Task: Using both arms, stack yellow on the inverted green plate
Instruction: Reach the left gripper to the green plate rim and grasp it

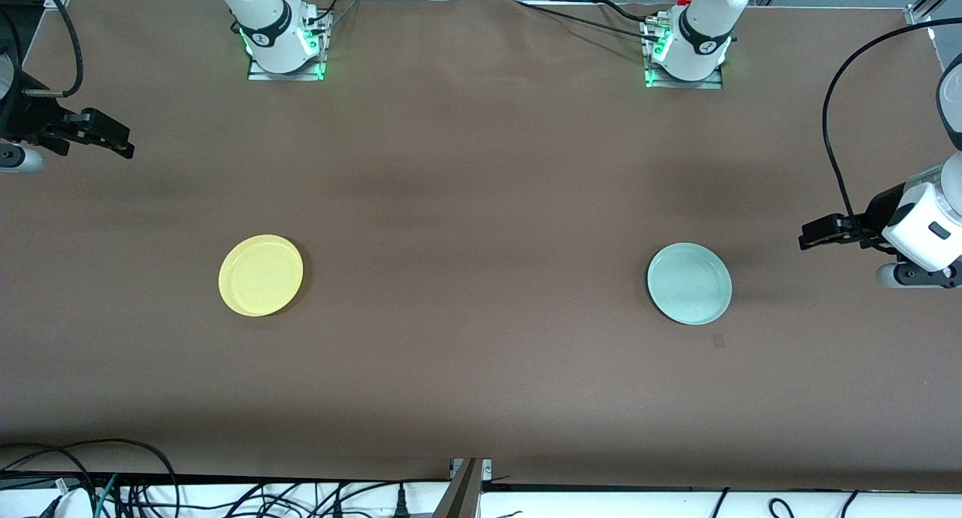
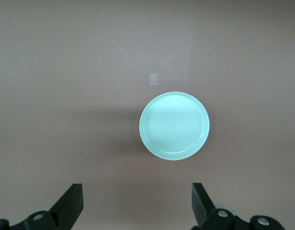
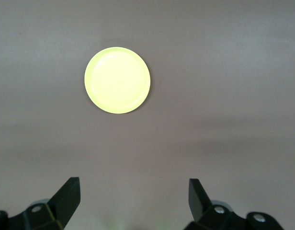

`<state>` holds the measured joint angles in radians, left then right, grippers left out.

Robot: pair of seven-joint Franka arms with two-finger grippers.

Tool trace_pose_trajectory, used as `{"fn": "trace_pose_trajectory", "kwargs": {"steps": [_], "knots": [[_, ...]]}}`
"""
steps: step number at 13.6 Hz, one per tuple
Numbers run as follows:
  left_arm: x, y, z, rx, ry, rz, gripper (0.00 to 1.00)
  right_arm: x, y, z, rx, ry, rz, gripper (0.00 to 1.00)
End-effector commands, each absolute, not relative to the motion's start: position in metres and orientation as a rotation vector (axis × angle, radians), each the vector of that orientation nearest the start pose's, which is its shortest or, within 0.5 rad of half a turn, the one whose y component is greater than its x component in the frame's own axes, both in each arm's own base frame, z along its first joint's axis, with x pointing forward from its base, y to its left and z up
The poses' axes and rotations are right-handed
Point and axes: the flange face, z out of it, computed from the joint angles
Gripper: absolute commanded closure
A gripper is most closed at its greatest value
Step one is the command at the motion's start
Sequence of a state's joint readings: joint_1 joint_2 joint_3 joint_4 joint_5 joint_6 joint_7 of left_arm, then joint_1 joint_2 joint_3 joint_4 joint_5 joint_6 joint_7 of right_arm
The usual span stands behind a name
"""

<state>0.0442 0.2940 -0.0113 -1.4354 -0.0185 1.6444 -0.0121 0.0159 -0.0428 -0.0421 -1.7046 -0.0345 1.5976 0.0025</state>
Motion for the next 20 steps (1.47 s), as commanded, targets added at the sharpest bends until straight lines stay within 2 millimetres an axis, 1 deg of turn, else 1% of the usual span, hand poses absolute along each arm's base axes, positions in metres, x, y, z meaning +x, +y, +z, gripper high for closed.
{"fn": "trace_pose_trajectory", "kwargs": {"steps": [1,2,3,4,5,7,9,11,12,13,14,15,16,17,18,20], "knots": [[0.639,0.032,0.518,-3.186,-0.083,0.159,0.00,0.536,-0.021,0.589,-3.154,0.061,0.114,0.00],[0.637,0.033,0.508,-3.184,-0.086,0.190,0.00,0.536,-0.021,0.588,-3.154,0.061,0.119,0.00],[0.634,0.030,0.490,-3.183,-0.081,0.239,0.00,0.537,-0.021,0.589,-3.154,0.061,0.117,0.00],[0.635,0.023,0.478,-3.187,-0.067,0.250,0.00,0.536,-0.021,0.589,-3.154,0.061,0.114,0.00],[0.638,0.023,0.460,-3.188,-0.071,0.248,0.00,0.536,-0.021,0.589,-3.154,0.061,0.114,0.00],[0.645,0.035,0.423,-3.191,-0.102,0.279,0.00,0.537,-0.021,0.589,-3.154,0.061,0.117,0.00],[0.654,0.034,0.389,-3.233,-0.140,0.292,0.00,0.536,-0.020,0.589,-3.154,0.059,0.114,0.00],[0.656,0.031,0.358,-3.259,-0.166,0.258,0.00,0.536,-0.021,0.589,-3.154,0.061,0.114,0.00],[0.655,0.024,0.344,-3.267,-0.159,0.234,0.00,0.537,-0.021,0.589,-3.154,0.061,0.117,0.00],[0.654,0.023,0.323,-3.272,-0.152,0.208,0.00,0.536,-0.021,0.589,-3.154,0.061,0.114,0.00],[0.655,0.026,0.302,-3.277,-0.100,0.165,0.00,0.537,-0.021,0.589,-3.154,0.061,0.117,0.00],[0.658,0.035,0.279,-3.281,-0.046,0.122,0.00,0.536,-0.020,0.589,-3.154,0.059,0.114,0.00],[0.660,0.037,0.259,-3.308,-0.028,0.107,0.00,0.536,-0.021,0.589,-3.154,0.061,0.114,0.00],[0.657,0.047,0.243,-3.352,-0.044,0.120,0.00,0.537,-0.021,0.589,-3.154,0.061,0.117,0.00],[0.653,0.051,0.233,-3.393,-0.044,0.131,0.00,0.536,-0.021,0.589,-3.154,0.061,0.114,0.00],[0.642,0.055,0.221,-3.428,-0.008,0.151,0.00,0.536,-0.019,0.589,-3.154,0.056,0.114,0.00]]}}
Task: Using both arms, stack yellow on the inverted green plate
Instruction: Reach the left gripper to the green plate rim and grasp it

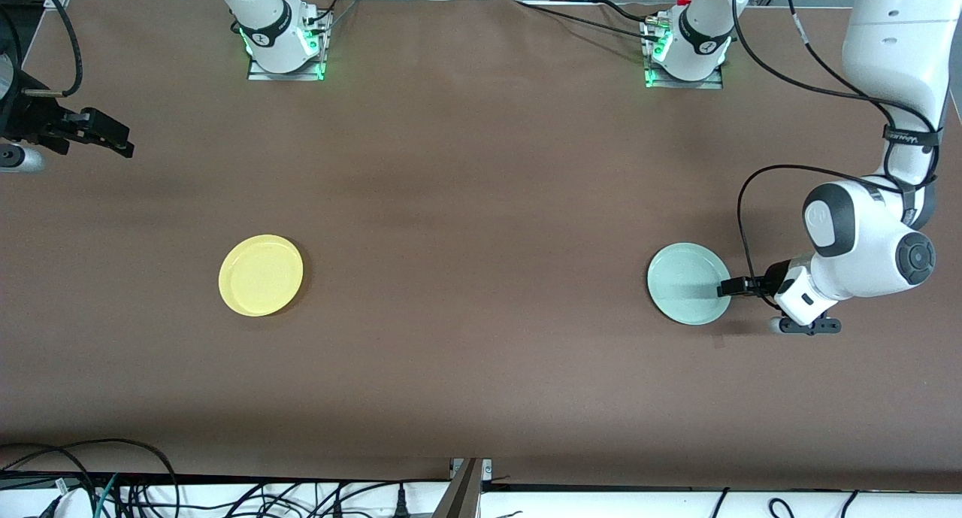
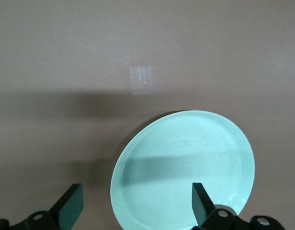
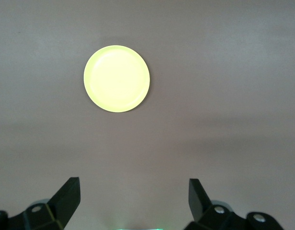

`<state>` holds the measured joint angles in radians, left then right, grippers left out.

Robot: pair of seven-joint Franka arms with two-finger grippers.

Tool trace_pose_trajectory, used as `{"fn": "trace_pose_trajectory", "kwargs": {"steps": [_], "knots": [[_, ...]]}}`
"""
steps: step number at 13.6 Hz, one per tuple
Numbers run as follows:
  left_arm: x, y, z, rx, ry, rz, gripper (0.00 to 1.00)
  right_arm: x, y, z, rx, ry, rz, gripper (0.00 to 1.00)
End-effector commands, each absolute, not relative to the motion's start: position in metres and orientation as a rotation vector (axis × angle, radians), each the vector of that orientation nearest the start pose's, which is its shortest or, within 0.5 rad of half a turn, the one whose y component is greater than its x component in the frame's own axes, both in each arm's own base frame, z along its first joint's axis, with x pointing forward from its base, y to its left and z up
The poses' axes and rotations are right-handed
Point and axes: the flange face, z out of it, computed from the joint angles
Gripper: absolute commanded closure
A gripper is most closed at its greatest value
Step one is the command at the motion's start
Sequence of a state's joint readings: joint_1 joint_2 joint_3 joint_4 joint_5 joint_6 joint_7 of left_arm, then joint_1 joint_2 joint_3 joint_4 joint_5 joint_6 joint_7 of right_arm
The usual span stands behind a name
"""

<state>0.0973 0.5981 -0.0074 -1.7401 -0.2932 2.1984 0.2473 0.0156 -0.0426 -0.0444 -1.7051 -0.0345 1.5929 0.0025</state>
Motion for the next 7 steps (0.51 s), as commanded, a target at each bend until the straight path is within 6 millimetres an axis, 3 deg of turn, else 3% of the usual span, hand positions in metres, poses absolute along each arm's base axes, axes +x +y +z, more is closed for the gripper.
{"fn": "trace_pose_trajectory", "kwargs": {"steps": [1,7], "knots": [[0.638,0.059,0.217,-3.430,0.024,0.161,0.00,0.537,-0.021,0.589,-3.154,0.061,0.117,0.00],[0.613,0.062,0.189,-3.469,0.049,0.114,0.00,0.537,-0.020,0.589,-3.154,0.059,0.117,0.00]]}}
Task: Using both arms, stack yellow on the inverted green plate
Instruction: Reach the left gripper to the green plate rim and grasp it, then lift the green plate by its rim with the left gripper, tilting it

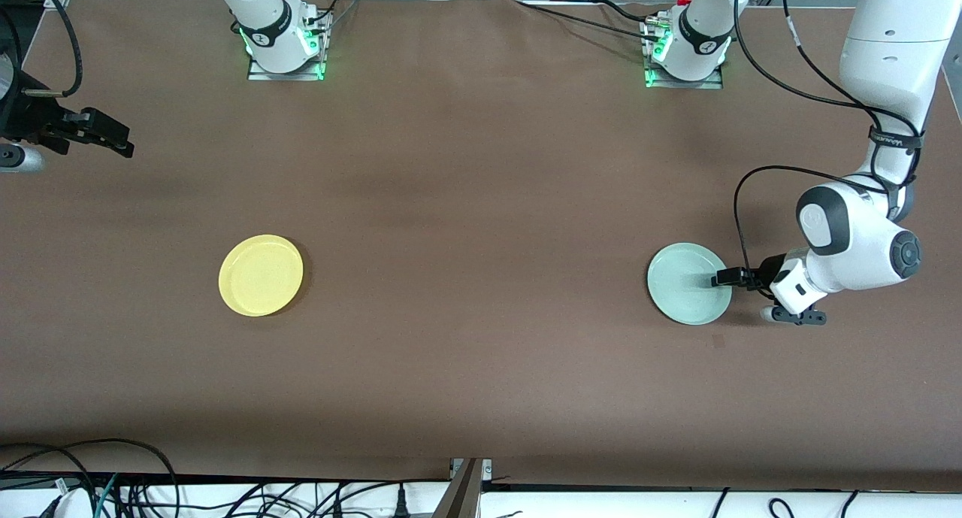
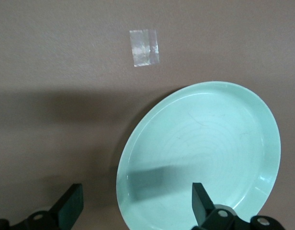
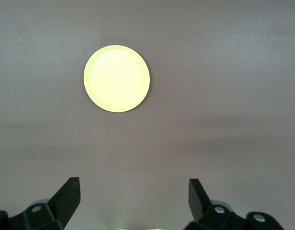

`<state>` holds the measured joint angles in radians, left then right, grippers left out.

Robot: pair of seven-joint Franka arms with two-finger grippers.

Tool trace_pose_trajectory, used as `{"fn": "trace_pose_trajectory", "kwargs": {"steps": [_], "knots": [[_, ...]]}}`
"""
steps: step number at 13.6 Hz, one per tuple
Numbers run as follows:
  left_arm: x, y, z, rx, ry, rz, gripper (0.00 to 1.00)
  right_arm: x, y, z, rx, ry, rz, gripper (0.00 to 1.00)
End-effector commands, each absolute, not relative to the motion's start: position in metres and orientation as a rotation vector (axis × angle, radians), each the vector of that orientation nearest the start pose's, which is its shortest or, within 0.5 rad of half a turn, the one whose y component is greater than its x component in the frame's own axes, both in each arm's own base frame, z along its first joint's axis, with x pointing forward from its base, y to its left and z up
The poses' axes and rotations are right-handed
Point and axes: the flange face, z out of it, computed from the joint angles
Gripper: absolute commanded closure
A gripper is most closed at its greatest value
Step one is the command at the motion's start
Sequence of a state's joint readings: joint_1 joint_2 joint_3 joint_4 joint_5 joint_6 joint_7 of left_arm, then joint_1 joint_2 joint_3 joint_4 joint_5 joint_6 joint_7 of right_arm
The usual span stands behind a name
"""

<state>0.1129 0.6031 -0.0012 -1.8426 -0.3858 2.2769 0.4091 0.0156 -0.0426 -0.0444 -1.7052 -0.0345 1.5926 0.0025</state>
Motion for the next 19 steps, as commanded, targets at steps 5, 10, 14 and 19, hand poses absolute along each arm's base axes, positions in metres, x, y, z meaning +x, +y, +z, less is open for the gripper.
{"fn": "trace_pose_trajectory", "kwargs": {"steps": [5,10,14,19], "knots": [[0.612,0.061,0.196,-3.462,0.071,0.106,0.42,0.537,-0.020,0.589,-3.156,0.059,0.117,0.00],[0.611,0.060,0.192,-3.460,0.071,0.113,0.51,0.537,-0.020,0.589,-3.154,0.059,0.117,0.00],[0.610,0.060,0.187,-3.460,0.068,0.124,0.50,0.537,-0.020,0.589,-3.154,0.059,0.117,0.00],[0.609,0.059,0.184,-3.455,0.106,0.116,0.58,0.537,-0.021,0.589,-3.156,0.061,0.117,0.00]]}}
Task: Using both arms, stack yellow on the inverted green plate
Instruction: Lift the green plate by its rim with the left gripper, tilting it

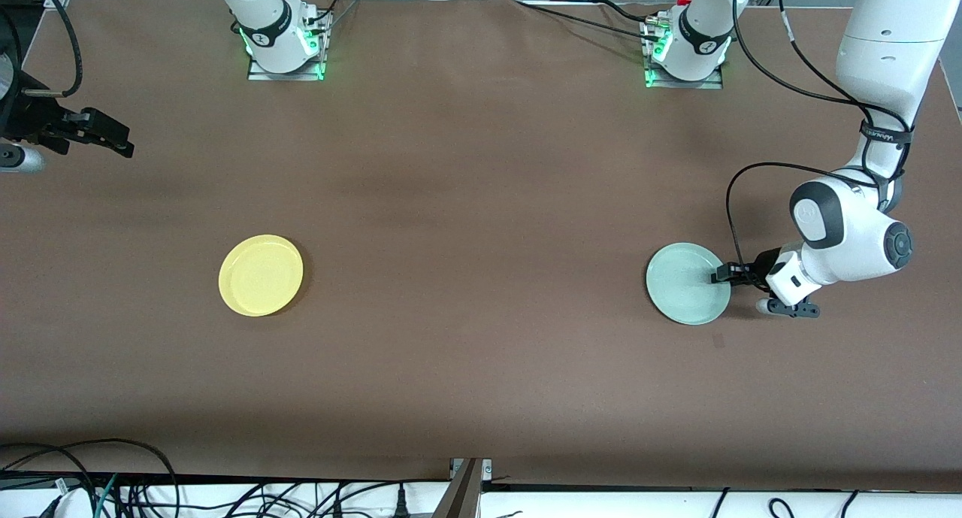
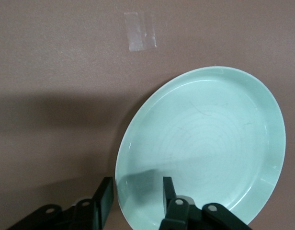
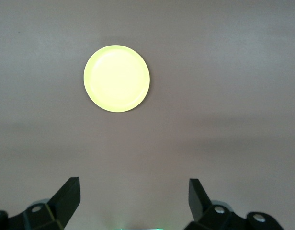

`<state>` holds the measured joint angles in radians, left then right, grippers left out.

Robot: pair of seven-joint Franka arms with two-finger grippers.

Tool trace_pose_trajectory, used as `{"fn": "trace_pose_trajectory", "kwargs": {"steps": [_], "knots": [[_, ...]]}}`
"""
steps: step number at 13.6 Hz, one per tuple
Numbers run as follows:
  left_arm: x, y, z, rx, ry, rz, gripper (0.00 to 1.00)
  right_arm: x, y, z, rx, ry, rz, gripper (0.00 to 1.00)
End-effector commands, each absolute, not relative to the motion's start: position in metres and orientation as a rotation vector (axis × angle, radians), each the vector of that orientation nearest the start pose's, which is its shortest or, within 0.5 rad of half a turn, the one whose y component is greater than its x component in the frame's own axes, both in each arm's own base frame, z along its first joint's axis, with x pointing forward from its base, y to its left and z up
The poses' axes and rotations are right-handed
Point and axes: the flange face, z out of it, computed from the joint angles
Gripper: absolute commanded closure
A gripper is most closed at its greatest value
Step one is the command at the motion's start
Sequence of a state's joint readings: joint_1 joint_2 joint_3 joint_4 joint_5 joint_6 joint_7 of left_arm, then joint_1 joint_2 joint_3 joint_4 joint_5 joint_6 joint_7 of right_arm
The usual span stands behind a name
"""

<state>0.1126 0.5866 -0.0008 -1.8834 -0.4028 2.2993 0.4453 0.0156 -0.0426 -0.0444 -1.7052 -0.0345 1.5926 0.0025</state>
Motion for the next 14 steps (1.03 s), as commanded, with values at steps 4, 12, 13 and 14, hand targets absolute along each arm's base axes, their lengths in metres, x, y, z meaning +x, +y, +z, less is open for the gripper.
{"fn": "trace_pose_trajectory", "kwargs": {"steps": [4,12,13,14], "knots": [[0.609,0.059,0.178,-3.446,0.097,0.099,0.76,0.536,-0.020,0.588,-3.154,0.059,0.119,0.00],[0.609,0.056,0.179,-3.441,0.107,0.087,1.00,0.536,-0.020,0.588,-3.154,0.059,0.121,0.00],[0.614,0.056,0.187,-3.437,0.118,0.065,1.00,0.536,-0.021,0.588,-3.154,0.064,0.121,0.00],[0.623,0.050,0.204,-3.425,0.156,0.021,1.00,0.536,-0.020,0.589,-3.154,0.061,0.119,0.00]]}}
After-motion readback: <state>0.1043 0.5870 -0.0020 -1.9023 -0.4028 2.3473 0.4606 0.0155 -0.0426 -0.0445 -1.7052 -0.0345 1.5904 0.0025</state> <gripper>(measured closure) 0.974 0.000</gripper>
